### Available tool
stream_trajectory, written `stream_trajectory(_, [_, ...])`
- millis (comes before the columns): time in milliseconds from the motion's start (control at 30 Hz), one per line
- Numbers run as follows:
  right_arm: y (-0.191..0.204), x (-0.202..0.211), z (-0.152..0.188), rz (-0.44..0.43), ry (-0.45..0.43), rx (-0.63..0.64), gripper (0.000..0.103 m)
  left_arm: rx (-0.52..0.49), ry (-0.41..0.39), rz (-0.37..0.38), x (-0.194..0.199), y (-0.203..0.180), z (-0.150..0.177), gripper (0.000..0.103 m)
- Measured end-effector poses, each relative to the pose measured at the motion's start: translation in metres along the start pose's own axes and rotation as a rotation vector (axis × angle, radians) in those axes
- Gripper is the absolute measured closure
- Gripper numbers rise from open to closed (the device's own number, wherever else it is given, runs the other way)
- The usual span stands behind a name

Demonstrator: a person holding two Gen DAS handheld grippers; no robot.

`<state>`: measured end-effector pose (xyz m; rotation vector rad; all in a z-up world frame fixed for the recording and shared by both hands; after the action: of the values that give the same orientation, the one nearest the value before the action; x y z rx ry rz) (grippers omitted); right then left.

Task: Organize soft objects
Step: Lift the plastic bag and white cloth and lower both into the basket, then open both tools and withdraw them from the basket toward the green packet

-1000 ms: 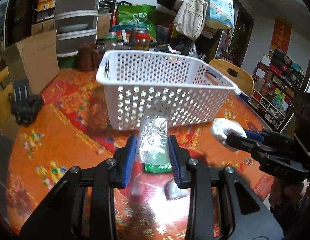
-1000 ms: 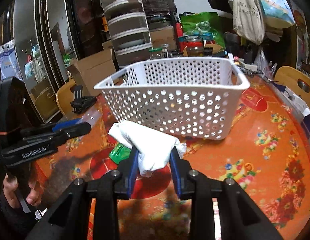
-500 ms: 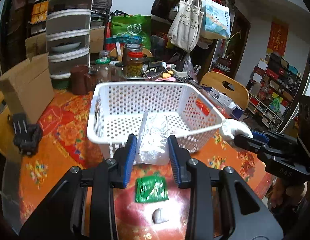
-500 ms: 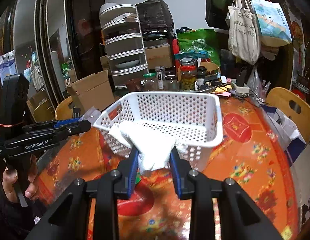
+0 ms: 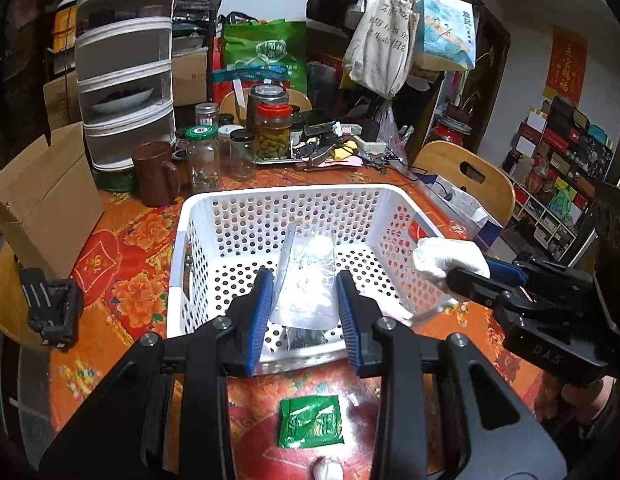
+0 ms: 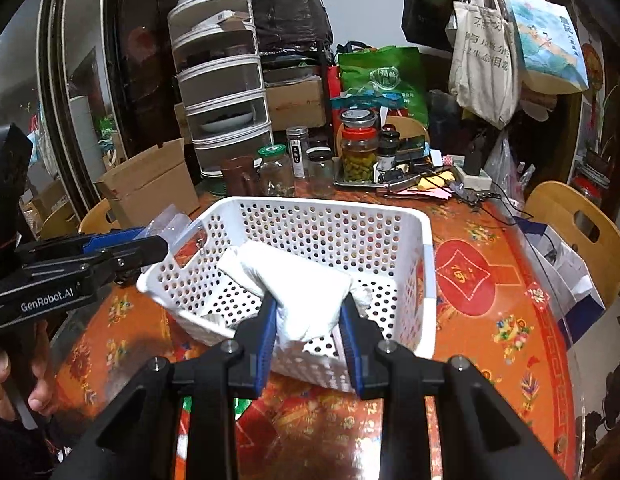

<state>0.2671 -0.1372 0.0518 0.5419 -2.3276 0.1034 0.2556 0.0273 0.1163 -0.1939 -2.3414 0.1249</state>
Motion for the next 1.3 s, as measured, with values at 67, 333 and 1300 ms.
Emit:
stream_trajectory(67, [-0.003,-0.009,-0.007,0.007,0.01,-0.005,0.074,0.005,0.014,-0.005,-0.012,0.003,-0.005,0.073])
stream_trajectory(333, [-0.018,-0.044,-0.023,0.05,0.064,-0.018,0.074,0.038,0.076,-0.016,-0.057,0.019,-0.025,0.073])
stream_trajectory(1300, [-0.043,-0.118,-0.04,0.08,0.196,-0.046,0.069,0.094,0.248,-0.081,-0.152,0.036,-0.036,0.073])
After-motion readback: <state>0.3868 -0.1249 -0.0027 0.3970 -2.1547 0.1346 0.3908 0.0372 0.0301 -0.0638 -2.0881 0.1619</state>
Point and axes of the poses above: each gripper's, at about its wrist camera, not at the fingertips, and x roughly against the way its jaws point, y to its left, z to its underside, the point moved 1 cm from there along -x, roughly the way its jaws point, and after that the axes turned 6 degrees about y, right-handed, at the moved point
